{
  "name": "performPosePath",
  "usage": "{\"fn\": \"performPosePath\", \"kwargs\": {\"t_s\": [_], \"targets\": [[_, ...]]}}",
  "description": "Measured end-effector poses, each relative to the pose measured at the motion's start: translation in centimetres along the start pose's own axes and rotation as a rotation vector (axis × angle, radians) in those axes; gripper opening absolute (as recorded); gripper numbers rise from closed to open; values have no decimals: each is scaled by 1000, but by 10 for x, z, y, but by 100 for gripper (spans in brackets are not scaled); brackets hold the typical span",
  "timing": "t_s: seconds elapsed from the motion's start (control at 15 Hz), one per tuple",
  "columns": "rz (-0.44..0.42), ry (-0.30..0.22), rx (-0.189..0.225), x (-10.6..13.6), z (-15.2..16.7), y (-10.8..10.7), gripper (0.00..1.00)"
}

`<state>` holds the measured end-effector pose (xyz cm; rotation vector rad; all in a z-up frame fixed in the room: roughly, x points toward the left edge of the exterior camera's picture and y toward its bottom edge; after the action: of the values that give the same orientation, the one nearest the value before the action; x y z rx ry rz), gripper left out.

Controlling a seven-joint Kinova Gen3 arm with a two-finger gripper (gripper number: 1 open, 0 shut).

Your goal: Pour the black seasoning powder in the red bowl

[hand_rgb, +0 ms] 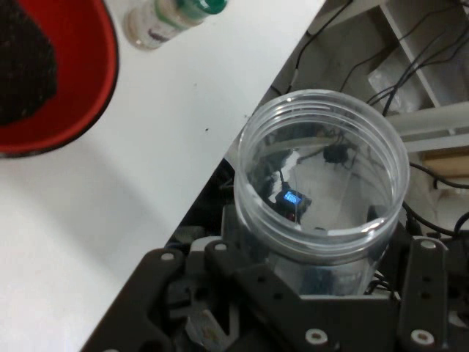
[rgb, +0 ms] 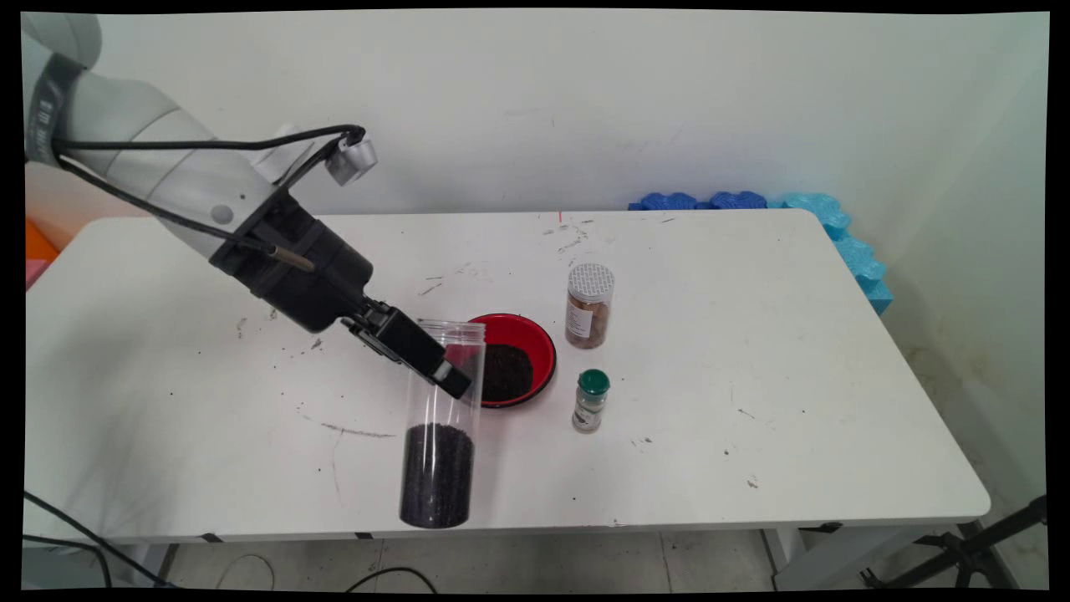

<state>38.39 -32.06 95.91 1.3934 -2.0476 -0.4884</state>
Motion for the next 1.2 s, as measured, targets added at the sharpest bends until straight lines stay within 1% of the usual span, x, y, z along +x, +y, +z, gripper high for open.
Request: {"fn": "performPosePath", "kwargs": {"t_s": [0.13, 0.4, 0.6, 0.87, 1.2], "targets": [[-69, -5, 2, 1, -1, -8, 0], [-212, -2, 8, 4, -1, -21, 0], [-326, 7, 5, 8, 1, -31, 0], [-504, 22, -10, 13, 4, -41, 0], [-713, 36, -40, 18, 9, -48, 0]]}}
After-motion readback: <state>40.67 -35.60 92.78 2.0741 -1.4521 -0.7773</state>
